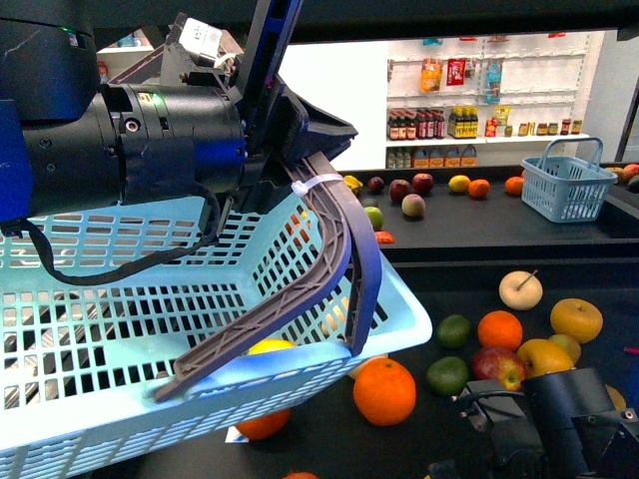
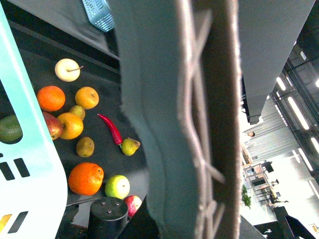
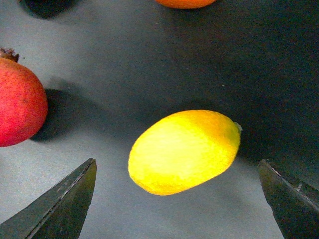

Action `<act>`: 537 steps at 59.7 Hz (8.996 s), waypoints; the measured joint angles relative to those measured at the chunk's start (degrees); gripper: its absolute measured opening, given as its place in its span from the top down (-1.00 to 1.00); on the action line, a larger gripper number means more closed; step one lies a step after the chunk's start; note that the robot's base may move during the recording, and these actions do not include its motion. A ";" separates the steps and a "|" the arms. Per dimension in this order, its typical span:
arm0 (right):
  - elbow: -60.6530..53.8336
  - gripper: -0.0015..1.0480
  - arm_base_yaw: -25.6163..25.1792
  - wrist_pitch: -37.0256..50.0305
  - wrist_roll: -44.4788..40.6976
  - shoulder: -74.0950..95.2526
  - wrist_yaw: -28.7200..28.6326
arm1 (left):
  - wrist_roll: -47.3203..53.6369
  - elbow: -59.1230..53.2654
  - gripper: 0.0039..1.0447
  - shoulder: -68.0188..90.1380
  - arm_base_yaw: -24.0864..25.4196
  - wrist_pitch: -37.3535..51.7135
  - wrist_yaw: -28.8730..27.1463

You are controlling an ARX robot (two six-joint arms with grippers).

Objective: Pick lemon from shelf

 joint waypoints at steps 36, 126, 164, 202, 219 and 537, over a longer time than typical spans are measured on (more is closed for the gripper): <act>5.81 -0.86 0.31 -0.46 -5.25 6.93 2.10 | 0.02 0.00 0.87 0.00 0.00 0.00 0.00; 11.26 -0.26 2.93 2.38 -6.84 12.07 4.33 | 0.02 0.00 0.87 0.00 0.00 0.00 0.00; 4.31 -0.24 -0.04 5.05 -6.91 3.06 7.19 | 0.02 0.00 0.87 0.00 0.00 0.00 0.00; -11.98 -0.22 -11.15 11.19 10.36 -31.39 5.95 | 0.02 0.00 0.87 0.00 0.00 0.00 0.00; -18.73 -0.22 -3.87 15.82 25.44 -41.13 -4.70 | 0.02 0.00 0.87 0.00 0.00 0.00 0.00; -62.84 -0.86 -8.61 -37.86 1.18 -147.29 13.22 | -38.03 -5.53 0.52 11.89 44.02 38.99 -17.75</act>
